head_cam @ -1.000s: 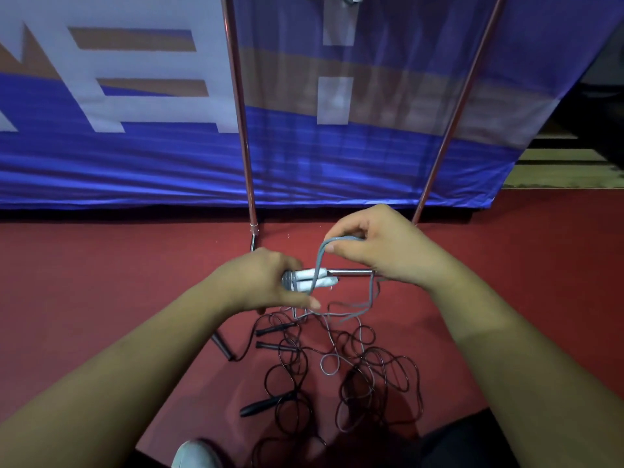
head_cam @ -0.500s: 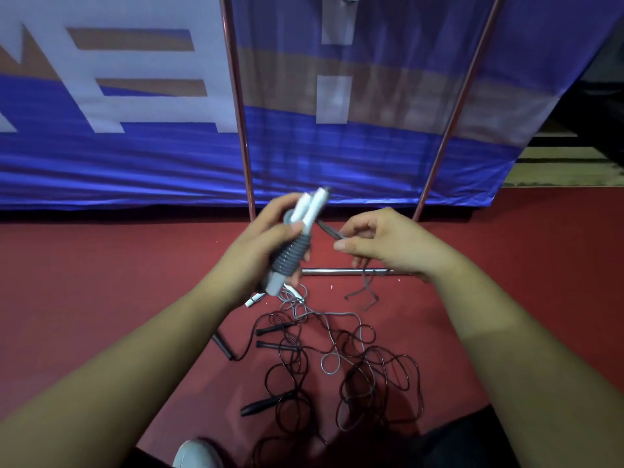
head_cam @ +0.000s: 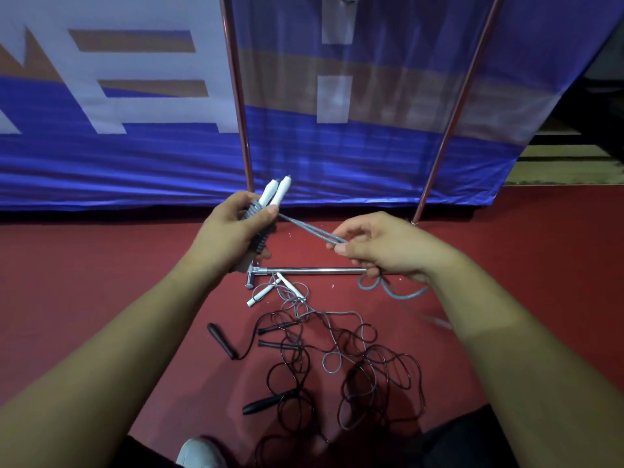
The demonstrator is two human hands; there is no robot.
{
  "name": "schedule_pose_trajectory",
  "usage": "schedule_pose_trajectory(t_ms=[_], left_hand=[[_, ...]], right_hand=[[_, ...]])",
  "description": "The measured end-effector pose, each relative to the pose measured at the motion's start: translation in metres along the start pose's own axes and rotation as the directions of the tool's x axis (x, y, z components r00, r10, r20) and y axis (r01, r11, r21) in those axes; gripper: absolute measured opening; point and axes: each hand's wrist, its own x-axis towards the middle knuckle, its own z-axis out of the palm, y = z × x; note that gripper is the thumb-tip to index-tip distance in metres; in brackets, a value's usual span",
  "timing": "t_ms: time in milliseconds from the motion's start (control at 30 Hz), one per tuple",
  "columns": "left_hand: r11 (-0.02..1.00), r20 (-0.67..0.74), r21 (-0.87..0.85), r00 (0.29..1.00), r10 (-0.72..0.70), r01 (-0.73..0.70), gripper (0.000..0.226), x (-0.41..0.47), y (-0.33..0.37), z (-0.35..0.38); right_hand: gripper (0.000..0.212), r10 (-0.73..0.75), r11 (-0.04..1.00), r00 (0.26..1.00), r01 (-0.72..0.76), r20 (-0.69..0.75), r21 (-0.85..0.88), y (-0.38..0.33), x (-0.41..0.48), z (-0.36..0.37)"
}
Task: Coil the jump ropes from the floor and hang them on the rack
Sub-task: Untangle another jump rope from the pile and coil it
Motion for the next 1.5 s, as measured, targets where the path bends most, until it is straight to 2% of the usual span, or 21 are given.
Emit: schedule_pose_trajectory(t_ms=[67,100,133,200,267,333,367,433,567,633,700,767,867,933,1000,1100,1267,1367,1433,1500], left_hand=[[0.967,-0.019,0.247,0.998,0.061,-0.055,0.018,0.003,-0.006,-0.004],[0.918,0.001,0.387,0.996,0.091,-0.085,0.023,0.003,-0.008,-0.005],[0.843,0.032,0.526,0.993,0.112,-0.112,0.027,0.002,-0.010,-0.005],[0.613,0.102,0.773,0.986,0.134,-0.164,0.033,-0.002,-0.013,-0.001],[0.382,0.189,0.896,0.974,0.127,-0.224,0.037,-0.008,-0.015,0.006],[0.300,0.292,0.908,0.955,0.051,-0.294,0.039,-0.013,-0.014,0.012],[0.325,0.340,0.890,0.940,-0.005,-0.320,0.041,-0.015,-0.013,0.014],[0.454,0.410,0.826,0.909,-0.076,-0.335,0.041,-0.019,-0.009,0.018],[0.563,0.486,0.712,0.873,0.038,-0.420,0.025,-0.023,-0.003,0.023],[0.698,0.556,0.566,0.828,0.069,-0.438,0.027,-0.024,0.000,0.019],[0.881,0.609,0.331,0.790,0.073,-0.337,0.024,-0.025,0.001,0.015],[0.980,0.587,0.084,0.804,0.098,-0.181,0.024,-0.024,0.002,0.013],[0.985,0.468,-0.171,0.877,0.106,-0.028,0.030,-0.018,0.003,0.015],[0.961,0.339,-0.274,0.939,0.058,0.040,0.035,-0.011,0.004,0.016],[0.940,0.223,-0.335,0.975,0.015,0.062,0.033,-0.007,0.003,0.015],[0.914,0.165,-0.403,0.986,0.014,0.054,0.031,-0.004,0.001,0.012],[0.928,0.054,-0.354,0.993,-0.105,0.117,0.018,-0.001,0.001,0.008],[0.926,-0.025,-0.348,0.986,-0.163,0.145,0.012,0.003,0.000,0.001],[0.941,-0.065,-0.305,0.982,-0.176,0.148,0.009,0.007,-0.002,-0.006],[0.985,-0.100,-0.131,0.987,-0.128,0.114,0.010,0.011,-0.006,-0.013]], right_hand=[[0.010,-0.039,0.999,0.999,0.039,0.005,-0.008,-0.006,-0.002,0.004],[0.010,-0.071,0.997,0.997,0.072,0.021,-0.020,-0.009,-0.004,0.008],[0.009,-0.117,0.992,0.992,0.118,0.038,-0.051,-0.011,-0.006,0.012],[0.008,-0.193,0.969,0.980,0.198,0.047,-0.149,-0.014,-0.007,0.020],[0.009,-0.216,0.955,0.976,0.213,0.007,-0.204,-0.015,-0.004,0.024],[0.010,-0.239,0.952,0.970,0.225,-0.044,-0.208,-0.016,-0.004,0.024],[0.009,-0.255,0.947,0.964,0.235,-0.069,-0.219,-0.017,-0.004,0.023],[0.008,-0.285,0.936,0.951,0.248,-0.122,-0.250,-0.018,-0.004,0.021],[0.010,-0.304,0.935,0.925,0.245,-0.228,-0.255,-0.018,-0.003,0.010],[0.014,-0.280,0.955,0.930,0.244,-0.239,-0.169,-0.017,-0.004,0.005],[0.017,-0.250,0.967,0.941,0.232,-0.230,-0.102,-0.015,-0.004,0.003],[0.017,-0.219,0.976,0.956,0.217,-0.193,-0.032,-0.013,-0.002,0.004],[0.012,-0.175,0.978,0.978,0.186,-0.116,0.097,-0.010,0.003,0.008],[0.008,-0.165,0.978,0.982,0.175,-0.094,0.110,-0.008,0.005,0.008],[0.008,-0.172,0.980,0.981,0.180,-0.088,0.088,-0.005,0.006,0.008],[0.012,-0.159,0.984,0.987,0.160,-0.011,0.082,0.002,0.007,0.006],[0.024,-0.104,0.994,0.987,0.100,0.122,0.032,0.007,0.006,0.006],[0.021,-0.040,0.999,0.988,0.040,0.148,-0.002,0.009,0.005,0.007],[0.019,-0.017,0.997,0.993,0.008,0.121,0.080,0.008,0.005,0.006],[0.020,-0.002,0.971,0.998,-0.015,0.069,0.240,0.007,0.006,0.004]])
